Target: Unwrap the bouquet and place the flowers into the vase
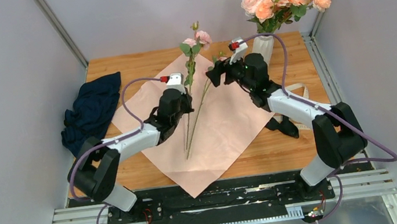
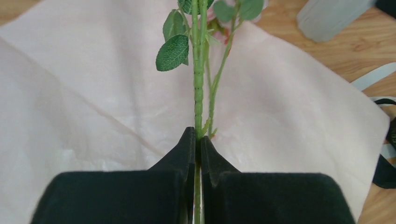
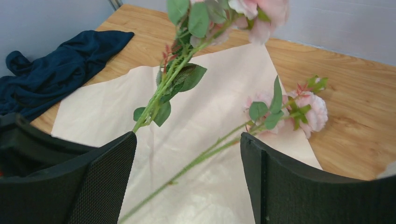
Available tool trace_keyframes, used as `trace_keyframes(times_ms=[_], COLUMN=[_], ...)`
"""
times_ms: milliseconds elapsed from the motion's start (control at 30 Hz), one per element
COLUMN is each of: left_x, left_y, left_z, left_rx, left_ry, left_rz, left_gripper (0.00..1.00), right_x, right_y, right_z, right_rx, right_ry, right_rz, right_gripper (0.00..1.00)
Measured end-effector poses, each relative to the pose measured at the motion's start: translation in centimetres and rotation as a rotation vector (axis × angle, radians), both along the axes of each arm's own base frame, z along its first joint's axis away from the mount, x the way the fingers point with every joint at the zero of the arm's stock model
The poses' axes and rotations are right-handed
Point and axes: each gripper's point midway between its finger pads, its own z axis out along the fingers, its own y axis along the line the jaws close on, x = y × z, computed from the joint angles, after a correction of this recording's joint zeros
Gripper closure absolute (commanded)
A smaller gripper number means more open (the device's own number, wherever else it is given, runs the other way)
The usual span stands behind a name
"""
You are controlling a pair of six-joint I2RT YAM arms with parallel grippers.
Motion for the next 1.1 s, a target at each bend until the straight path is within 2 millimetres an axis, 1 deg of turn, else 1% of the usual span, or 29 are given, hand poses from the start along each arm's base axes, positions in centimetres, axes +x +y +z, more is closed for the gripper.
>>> trace_keyframes(times_ms=[67,133,300,333,433,467,500,600,633,700,767,800,833,867,933,1000,1067,1100], left_x=[-0.8,-1.8,-3.7,-3.9,-4.2,-4.2,-4.2,-4.1,-4.1,-4.3,-4.4,-4.6,-4.7,-4.8,-5.0,-5.2,-5.7,-6.1], left_y=[0.3,0.1,-1.3,-1.5,-2.0,-2.0,-2.0,-1.8,-1.6,-1.4,-1.2,-1.0,-0.8,-0.6,-0.4,-0.2,0.1,0.3], left_z=[1.6,2.4,2.5,2.6,3.2,3.5,3.8,4.9,5.3,5.2,5.1,5.3,5.5,5.7,6.1,6.6,7.8,8.5], left_rx=[-0.03,-0.046,-0.044,-0.042,-0.043,-0.044,-0.045,-0.048,-0.047,-0.038,-0.034,-0.036,-0.036,-0.035,-0.037,-0.044,-0.071,-0.095], left_ry=[-0.073,-0.129,-0.196,-0.205,-0.233,-0.244,-0.253,-0.285,-0.294,-0.29,-0.29,-0.293,-0.294,-0.294,-0.293,-0.299,-0.315,-0.324], left_rz=[-0.018,-0.041,-0.111,-0.12,-0.137,-0.137,-0.136,-0.126,-0.117,-0.119,-0.115,-0.113,-0.109,-0.107,-0.102,-0.096,-0.085,-0.084], left_gripper=[1.0,1.0,1.0,1.0,1.0,1.0,1.0,1.0,1.0,1.0,1.0,0.98,0.87,0.79,0.55,0.4,0.29,0.26], right_x=[0.4,0.6,-0.1,-0.5,-1.2,-1.4,-1.6,-2.0,-1.9,-2.0,-2.8,-3.0,-3.1,-3.2,-3.4,-3.4,-3.5,-3.6], right_y=[1.1,2.3,6.0,6.8,8.5,8.9,9.2,9.7,9.7,10.0,10.8,11.0,11.1,11.2,11.3,11.2,10.9,10.7], right_z=[0.2,0.0,-1.5,-1.8,-2.1,-2.1,-2.1,-2.0,-2.0,-1.2,-0.5,-0.4,-0.1,0.1,0.5,0.4,0.3,0.4], right_rx=[0.006,0.013,0.017,0.016,0.015,0.016,0.017,0.023,0.026,0.062,0.073,0.076,0.082,0.088,0.095,0.079,0.054,0.038], right_ry=[0.011,0.031,0.087,0.095,0.108,0.108,0.109,0.113,0.112,0.107,0.096,0.091,0.085,0.083,0.077,0.069,0.063,0.055], right_rz=[0.015,0.036,0.11,0.126,0.162,0.17,0.176,0.185,0.181,0.191,0.221,0.226,0.234,0.237,0.251,0.252,0.253,0.253], right_gripper=[0.13,0.13,0.14,0.15,0.25,0.3,0.42,0.88,0.99,1.0,1.0,1.0,1.0,1.0,1.0,1.0,1.0,1.0])
